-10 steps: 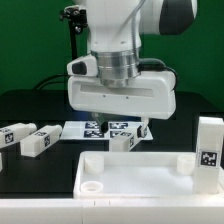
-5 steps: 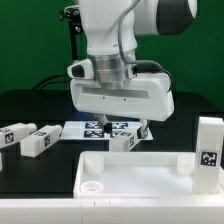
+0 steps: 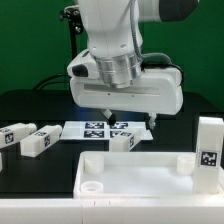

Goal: Assemble desk

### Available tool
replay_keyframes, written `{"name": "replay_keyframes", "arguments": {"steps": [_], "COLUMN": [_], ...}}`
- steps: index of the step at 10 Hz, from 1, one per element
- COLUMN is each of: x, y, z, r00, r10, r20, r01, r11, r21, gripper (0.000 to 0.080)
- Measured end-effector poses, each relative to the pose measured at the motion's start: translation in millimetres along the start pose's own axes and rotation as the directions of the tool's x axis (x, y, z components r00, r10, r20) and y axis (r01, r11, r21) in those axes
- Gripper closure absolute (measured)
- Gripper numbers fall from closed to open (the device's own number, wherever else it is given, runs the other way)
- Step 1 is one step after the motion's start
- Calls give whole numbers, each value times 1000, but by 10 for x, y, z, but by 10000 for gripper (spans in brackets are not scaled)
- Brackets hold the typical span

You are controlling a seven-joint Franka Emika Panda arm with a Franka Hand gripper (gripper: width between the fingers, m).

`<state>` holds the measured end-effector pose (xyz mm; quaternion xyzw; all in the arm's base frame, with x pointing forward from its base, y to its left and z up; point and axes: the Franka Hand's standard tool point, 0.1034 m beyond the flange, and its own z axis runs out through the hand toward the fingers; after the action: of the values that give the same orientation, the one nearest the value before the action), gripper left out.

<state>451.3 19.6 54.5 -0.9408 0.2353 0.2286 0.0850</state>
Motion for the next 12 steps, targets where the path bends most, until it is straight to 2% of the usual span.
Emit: {"name": "replay_keyframes", "arguments": {"steps": [1,2,3,4,5,6,9,10,11,12], "x": [31,89,147,181,145,111,143,232,229,244], "y": [15,80,117,123,121,162,267,162,51,-4], "z": [-3,-5,10,75,128,126,192,212,221,248], "r00": [999,988,967,948,932,902,818,853,864,872], "r10": [6,40,61,73,74,77,79,28,-1,6], "r20": [53,150,246,309,356,424,570,522,504,489], "r01": [-7,-47,-75,-90,-89,-96,-103,-47,-17,-18], "r11": [1000,998,996,995,996,995,995,999,999,1000], "r21": [14,45,49,39,28,24,10,23,32,19], "gripper": [151,151,151,151,151,151,151,151,151,151]}}
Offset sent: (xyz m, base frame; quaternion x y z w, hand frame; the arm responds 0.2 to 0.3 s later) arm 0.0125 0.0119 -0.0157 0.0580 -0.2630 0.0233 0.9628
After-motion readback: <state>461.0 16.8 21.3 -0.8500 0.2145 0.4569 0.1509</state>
